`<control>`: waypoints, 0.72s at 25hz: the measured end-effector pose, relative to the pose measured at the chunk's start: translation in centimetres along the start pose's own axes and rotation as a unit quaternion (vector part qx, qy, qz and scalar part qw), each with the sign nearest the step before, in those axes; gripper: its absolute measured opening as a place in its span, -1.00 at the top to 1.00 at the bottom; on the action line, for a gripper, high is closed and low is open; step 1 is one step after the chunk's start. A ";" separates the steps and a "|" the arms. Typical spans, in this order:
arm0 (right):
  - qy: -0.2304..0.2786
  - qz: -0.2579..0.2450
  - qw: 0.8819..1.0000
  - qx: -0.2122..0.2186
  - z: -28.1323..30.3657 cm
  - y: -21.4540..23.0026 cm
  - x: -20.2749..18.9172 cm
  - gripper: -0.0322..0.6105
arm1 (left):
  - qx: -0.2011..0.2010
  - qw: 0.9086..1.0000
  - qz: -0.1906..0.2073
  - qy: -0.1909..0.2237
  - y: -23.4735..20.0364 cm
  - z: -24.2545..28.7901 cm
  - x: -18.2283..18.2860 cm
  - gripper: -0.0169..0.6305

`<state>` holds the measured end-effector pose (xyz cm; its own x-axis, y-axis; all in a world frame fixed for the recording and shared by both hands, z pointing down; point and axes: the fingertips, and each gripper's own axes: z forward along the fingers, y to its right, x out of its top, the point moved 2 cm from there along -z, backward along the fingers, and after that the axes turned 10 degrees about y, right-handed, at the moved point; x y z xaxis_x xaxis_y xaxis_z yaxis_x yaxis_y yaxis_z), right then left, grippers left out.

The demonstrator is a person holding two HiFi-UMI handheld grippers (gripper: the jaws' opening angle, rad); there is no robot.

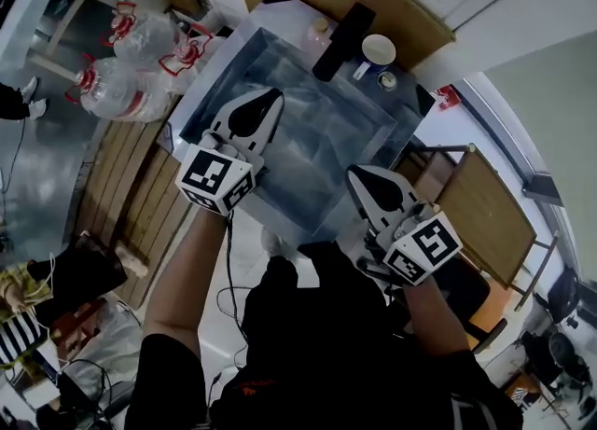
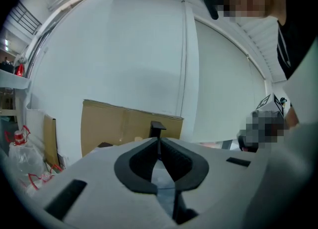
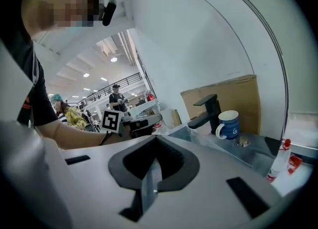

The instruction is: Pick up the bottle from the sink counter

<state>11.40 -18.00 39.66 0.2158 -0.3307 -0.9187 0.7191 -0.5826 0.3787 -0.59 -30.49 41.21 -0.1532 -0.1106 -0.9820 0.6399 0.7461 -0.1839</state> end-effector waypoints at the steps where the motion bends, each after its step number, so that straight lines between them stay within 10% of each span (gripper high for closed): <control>1: -0.001 0.001 1.000 -0.001 0.1 0.6 -0.2 0.89 | -0.001 1.000 0.000 -0.001 -0.4 0.7 -0.3 0.89; 18: -0.016 0.024 1.000 -0.012 2.4 6.5 -3.7 0.89 | -0.016 0.999 0.024 -0.027 -6.3 9.8 -5.4 0.60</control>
<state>13.62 -22.34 45.80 0.2298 -0.3812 -0.8955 0.7237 -0.5483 0.4191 3.57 -40.99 47.26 -0.0807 -0.1083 -0.9908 0.6216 0.7717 -0.1350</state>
